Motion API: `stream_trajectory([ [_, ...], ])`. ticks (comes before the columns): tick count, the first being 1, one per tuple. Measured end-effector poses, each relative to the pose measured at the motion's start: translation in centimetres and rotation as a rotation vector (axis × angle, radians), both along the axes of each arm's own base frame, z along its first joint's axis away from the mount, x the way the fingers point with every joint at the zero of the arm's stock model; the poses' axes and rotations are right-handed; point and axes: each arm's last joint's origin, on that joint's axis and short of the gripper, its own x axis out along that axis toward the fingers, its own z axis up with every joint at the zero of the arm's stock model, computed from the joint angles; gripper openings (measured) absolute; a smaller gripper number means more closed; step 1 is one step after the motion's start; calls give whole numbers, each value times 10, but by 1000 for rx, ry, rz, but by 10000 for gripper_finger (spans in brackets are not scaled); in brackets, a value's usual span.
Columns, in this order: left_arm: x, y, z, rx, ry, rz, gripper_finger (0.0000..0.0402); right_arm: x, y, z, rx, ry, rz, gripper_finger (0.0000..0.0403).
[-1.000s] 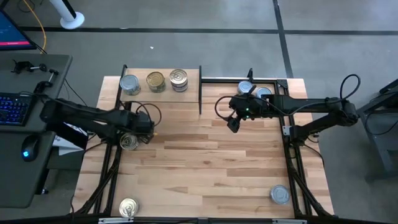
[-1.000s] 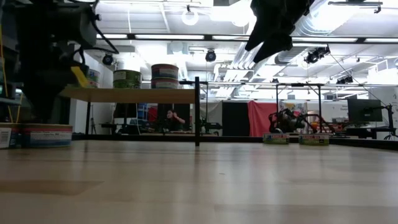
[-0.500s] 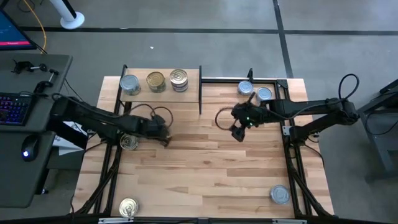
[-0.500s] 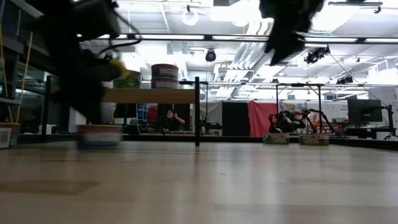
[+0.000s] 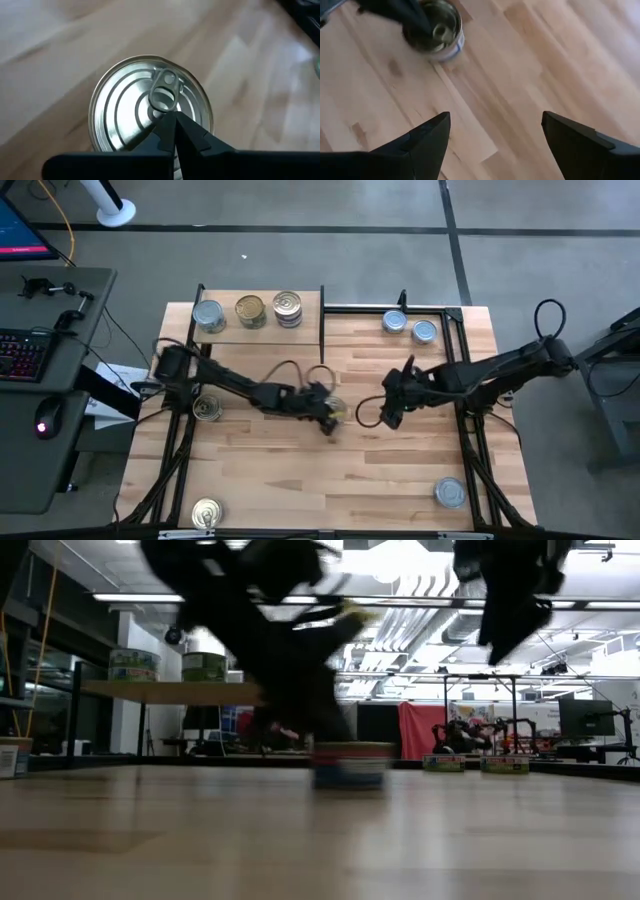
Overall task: Stack canned seafood by type on shelf
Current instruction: Stack the blue-pink tuna can on top of the blue-pink tuna cans on the shelf
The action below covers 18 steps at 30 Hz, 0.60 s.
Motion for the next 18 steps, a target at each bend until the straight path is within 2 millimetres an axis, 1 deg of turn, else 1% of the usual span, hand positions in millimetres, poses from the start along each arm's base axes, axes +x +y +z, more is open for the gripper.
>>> stream_trajectory([
  [1,13,-2,2,16,-11,-44,0,-2,2,-6,10,8,-19,307],
  [3,31,-4,9,54,-21,-139,0,-5,8,-17,28,9,-39,307],
  [6,44,-4,29,159,-14,-252,0,-7,16,-30,46,-9,-30,307],
  [9,38,-3,53,307,4,-329,0,-7,21,-44,69,-52,-17,307],
  [10,35,-2,57,343,6,-341,0,-8,22,-50,84,-62,-12,307],
  [11,30,-1,57,365,14,-356,0,-9,22,-57,101,-66,-6,307],
  [13,18,-2,49,387,20,-384,0,-8,21,-71,140,-104,0,301],
  [15,7,-4,41,386,-29,-382,0,-9,19,-81,165,-137,5,281],
  [16,0,-5,35,375,-47,-373,0,-9,18,-86,166,-150,14,264],
  [18,-12,-5,23,351,-87,-353,0,-9,14,-91,155,-148,21,213],
])
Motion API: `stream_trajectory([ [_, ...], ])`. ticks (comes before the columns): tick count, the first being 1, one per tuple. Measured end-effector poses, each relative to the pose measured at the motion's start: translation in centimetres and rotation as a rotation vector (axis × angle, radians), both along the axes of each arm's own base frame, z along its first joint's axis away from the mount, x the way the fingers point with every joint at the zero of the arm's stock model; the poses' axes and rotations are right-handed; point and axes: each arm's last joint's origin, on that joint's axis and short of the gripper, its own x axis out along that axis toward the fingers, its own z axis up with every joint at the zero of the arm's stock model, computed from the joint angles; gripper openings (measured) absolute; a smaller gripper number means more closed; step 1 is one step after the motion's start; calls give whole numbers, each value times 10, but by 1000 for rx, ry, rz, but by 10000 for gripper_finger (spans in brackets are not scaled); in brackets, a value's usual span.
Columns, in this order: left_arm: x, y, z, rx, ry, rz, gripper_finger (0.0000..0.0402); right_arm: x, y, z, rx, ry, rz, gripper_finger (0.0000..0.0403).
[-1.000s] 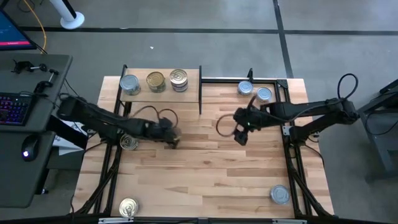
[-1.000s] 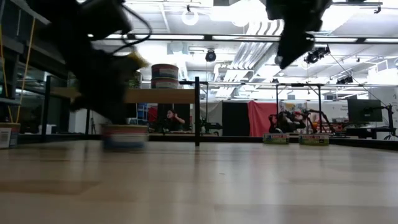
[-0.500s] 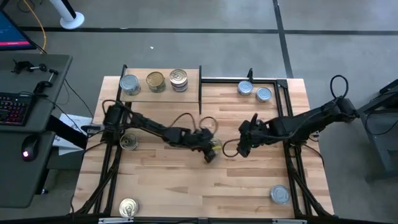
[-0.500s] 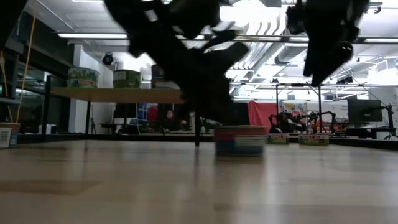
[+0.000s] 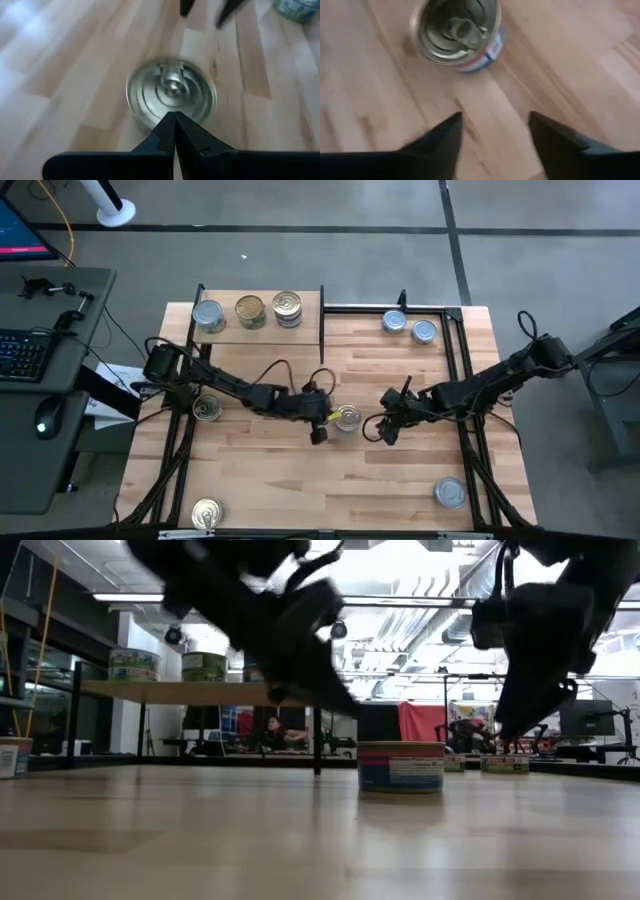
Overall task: Stack canned seafood by type on shelf
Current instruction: Stack the blue-pink tuna can on top of the blue-pink tuna cans on the shelf
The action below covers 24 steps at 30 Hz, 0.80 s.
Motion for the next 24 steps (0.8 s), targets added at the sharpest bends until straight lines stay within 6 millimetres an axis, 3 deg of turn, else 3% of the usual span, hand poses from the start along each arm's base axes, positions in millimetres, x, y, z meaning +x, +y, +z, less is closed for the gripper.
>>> stream_trajectory([
  [3,-13,0,-19,-9,-6,-17,0,2,-9,-7,-24,29,-5,95],
  [5,-12,0,-17,30,-67,-64,0,6,-16,-13,-32,51,-14,26],
  [12,-7,2,-14,184,-118,-168,0,31,-33,-34,58,84,-28,3],
  [24,-7,8,-27,227,-68,-207,0,48,-32,-31,58,39,-10,0],
])
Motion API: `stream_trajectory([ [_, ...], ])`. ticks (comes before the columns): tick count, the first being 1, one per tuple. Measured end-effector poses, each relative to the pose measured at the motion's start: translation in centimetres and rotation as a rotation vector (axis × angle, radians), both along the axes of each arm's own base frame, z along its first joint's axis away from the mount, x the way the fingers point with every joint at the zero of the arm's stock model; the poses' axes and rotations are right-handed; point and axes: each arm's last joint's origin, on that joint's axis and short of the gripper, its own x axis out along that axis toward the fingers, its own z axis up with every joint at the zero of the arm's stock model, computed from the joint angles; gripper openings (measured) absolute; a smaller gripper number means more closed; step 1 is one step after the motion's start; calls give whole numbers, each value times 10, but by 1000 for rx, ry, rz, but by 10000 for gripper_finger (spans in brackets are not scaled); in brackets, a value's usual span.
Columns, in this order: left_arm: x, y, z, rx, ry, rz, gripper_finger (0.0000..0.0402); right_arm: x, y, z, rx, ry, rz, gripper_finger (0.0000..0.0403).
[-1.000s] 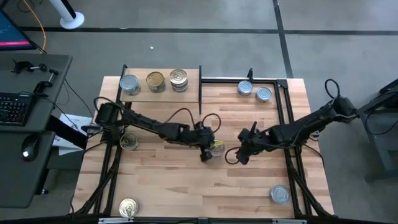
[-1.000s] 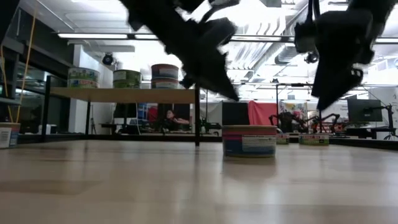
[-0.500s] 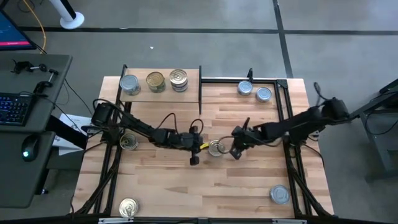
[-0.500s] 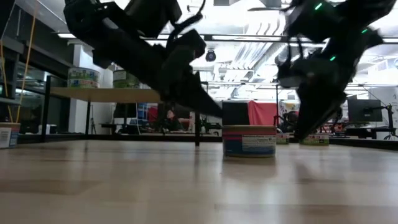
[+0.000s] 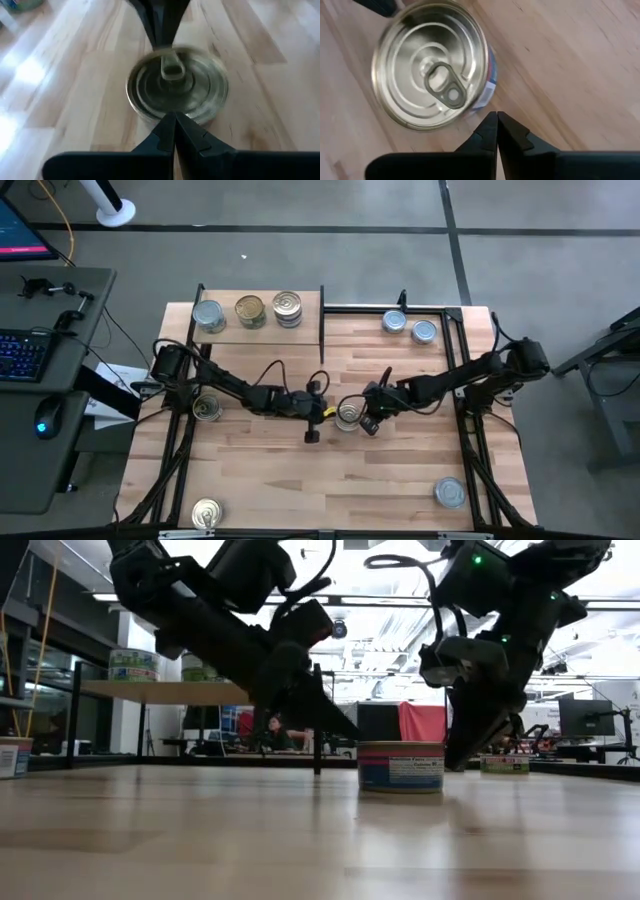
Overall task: Stack canned seafood by type on shelf
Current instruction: Stack the blue-pink tuna can on top of the blue-pink tuna cans on the shelf
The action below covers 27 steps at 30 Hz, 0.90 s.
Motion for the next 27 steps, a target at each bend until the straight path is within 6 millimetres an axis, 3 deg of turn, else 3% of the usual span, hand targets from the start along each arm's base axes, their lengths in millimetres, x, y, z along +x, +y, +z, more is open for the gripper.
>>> stream_trajectory([
  [19,-2,-14,-10,-25,27,-3,0,7,6,6,85,-72,-2,0],
  [27,-7,-19,-15,-3,90,-7,0,15,14,22,85,-67,57,0],
])
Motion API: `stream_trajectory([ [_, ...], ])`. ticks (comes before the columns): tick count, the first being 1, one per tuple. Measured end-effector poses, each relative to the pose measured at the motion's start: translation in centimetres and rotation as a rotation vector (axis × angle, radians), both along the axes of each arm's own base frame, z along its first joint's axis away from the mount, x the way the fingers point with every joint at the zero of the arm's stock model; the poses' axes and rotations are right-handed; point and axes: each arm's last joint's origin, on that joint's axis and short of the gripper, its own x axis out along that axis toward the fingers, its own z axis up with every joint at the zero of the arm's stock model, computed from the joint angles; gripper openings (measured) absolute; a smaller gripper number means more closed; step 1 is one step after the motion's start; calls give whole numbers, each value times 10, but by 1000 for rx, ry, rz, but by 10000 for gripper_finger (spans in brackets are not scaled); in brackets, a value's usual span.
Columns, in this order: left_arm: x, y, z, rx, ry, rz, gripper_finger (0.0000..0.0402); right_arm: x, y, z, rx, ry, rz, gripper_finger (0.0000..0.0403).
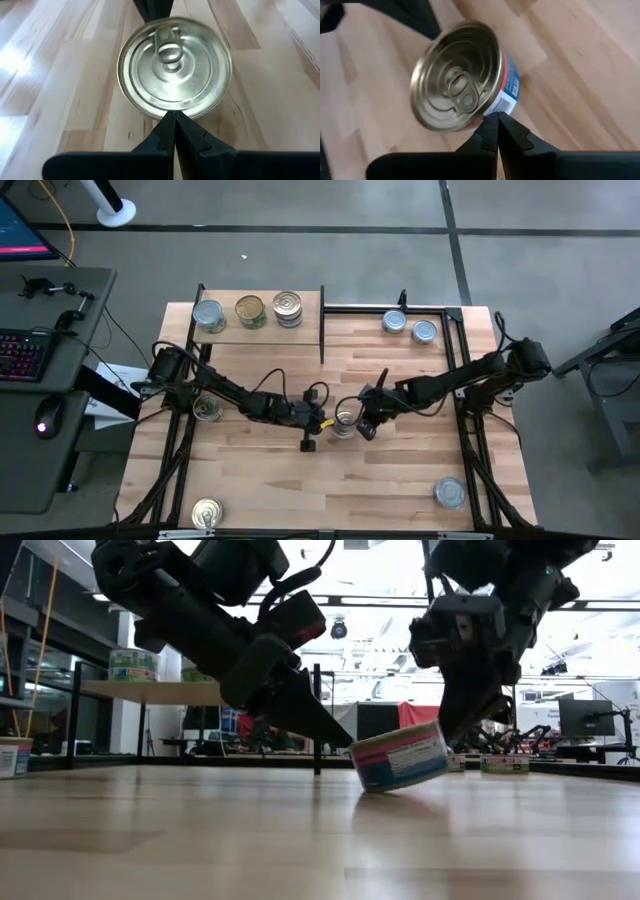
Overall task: Stack canned seafood by type on shelf
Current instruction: Stack the blue-pink tuna can on top of the blue-pink tuna cans on the shelf
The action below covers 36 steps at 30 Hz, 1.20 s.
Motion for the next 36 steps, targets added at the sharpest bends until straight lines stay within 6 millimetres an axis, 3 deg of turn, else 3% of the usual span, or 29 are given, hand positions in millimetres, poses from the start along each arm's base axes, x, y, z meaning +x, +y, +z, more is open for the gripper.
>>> stream_trajectory([
  [6,-2,-3,-6,16,28,3,0,12,3,17,3,-97,17,0],
  [17,-7,-2,-10,25,98,24,0,16,2,22,-32,-124,68,0],
  [25,-32,8,4,5,306,173,0,35,3,62,-76,-248,336,6],
  [30,-57,9,15,-53,268,284,0,41,-1,84,-221,-178,528,71],
  [36,-97,-2,39,-187,119,410,0,52,2,72,-313,-14,743,228],
])
